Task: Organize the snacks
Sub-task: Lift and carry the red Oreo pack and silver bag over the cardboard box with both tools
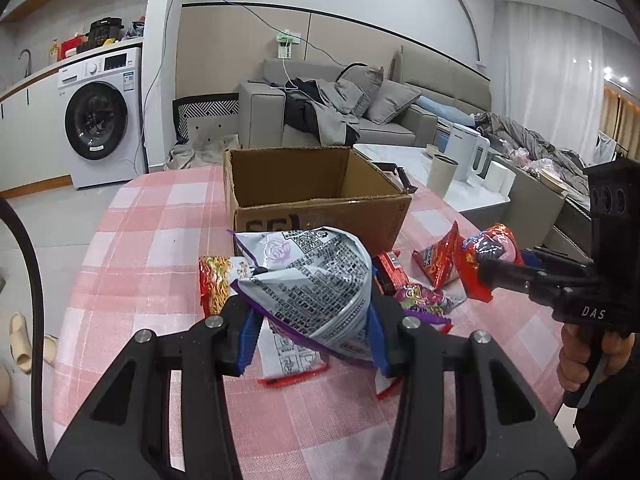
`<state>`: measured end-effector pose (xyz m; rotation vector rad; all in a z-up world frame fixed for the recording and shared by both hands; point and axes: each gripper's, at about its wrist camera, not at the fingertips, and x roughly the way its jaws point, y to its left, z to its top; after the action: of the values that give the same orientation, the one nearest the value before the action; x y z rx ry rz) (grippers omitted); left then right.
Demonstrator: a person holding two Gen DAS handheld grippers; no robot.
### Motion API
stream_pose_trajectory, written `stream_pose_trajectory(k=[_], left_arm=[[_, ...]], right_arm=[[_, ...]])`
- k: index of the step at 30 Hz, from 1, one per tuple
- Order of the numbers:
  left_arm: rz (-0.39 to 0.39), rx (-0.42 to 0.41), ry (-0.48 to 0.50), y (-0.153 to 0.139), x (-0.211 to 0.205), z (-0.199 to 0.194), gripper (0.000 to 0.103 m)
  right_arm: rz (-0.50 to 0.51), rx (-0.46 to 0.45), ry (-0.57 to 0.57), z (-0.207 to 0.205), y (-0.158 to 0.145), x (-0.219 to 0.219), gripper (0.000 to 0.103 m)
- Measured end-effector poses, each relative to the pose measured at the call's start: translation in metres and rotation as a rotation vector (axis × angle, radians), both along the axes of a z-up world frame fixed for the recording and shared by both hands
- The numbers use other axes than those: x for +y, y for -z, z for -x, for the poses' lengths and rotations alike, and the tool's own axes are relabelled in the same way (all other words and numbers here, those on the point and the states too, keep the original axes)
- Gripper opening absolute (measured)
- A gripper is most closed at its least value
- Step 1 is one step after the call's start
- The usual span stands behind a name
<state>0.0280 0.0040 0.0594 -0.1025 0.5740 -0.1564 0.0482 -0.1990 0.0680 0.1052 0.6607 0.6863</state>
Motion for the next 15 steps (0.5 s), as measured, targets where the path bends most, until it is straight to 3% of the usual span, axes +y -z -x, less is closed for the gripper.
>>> stream_pose_trajectory(k=[15], left_arm=[[-0.001, -0.027, -0.029, -0.022, 0.009, -0.047, 0.042]], right_arm=[[-0.020, -0.007, 0.003, -0.035, -0.023, 0.017, 0.044]])
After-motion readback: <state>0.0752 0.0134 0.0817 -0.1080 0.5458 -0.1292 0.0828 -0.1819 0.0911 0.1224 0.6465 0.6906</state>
